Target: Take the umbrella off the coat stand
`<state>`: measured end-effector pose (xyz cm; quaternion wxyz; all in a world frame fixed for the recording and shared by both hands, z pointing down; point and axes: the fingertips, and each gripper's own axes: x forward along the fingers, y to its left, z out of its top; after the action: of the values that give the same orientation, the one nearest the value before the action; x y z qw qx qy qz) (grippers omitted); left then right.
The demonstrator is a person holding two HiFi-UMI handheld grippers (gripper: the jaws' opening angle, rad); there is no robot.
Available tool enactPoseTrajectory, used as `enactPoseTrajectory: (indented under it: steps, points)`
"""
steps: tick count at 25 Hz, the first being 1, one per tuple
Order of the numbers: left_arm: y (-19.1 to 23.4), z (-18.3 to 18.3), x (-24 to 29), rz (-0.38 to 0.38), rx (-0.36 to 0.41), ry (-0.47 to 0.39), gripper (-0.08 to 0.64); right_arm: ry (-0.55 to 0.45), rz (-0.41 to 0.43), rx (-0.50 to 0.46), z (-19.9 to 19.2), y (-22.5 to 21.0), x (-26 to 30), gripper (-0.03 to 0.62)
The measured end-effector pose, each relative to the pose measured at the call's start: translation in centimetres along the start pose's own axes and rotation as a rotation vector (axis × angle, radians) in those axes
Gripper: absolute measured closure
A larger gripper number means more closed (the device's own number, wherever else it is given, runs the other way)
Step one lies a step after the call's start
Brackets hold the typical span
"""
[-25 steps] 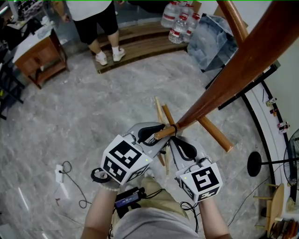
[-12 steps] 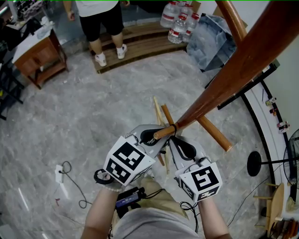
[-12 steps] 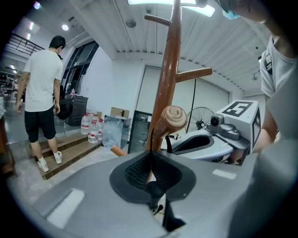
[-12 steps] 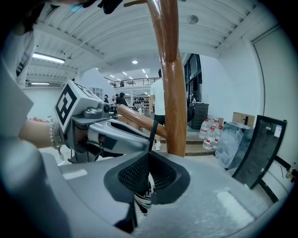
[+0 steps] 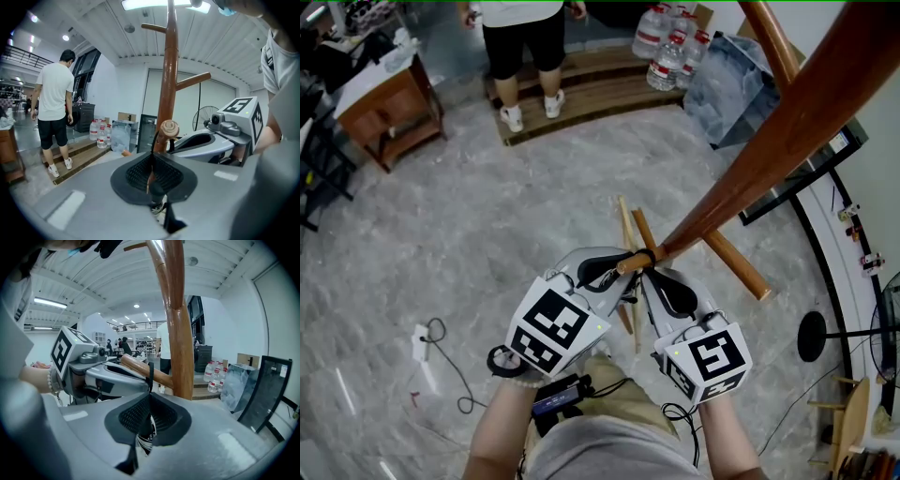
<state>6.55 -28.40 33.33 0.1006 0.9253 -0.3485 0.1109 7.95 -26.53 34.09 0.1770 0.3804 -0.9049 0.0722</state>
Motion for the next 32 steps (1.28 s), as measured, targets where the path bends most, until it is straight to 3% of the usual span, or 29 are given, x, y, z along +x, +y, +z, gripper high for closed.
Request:
enactPoseTrajectory:
  steps: [18,32]
  points:
    - [0.4,0.8,-4.3,0.134,0.005,-0.031,0.541,-0.032,0.109,-0.063,2.2,3.7,-0.2,0.589]
    - [1.3,0.0,-9.7,0.312,-0.034,-0.02,0.541,-0.03,0.294,-0.128,3.4,8.3,0.7,0.589]
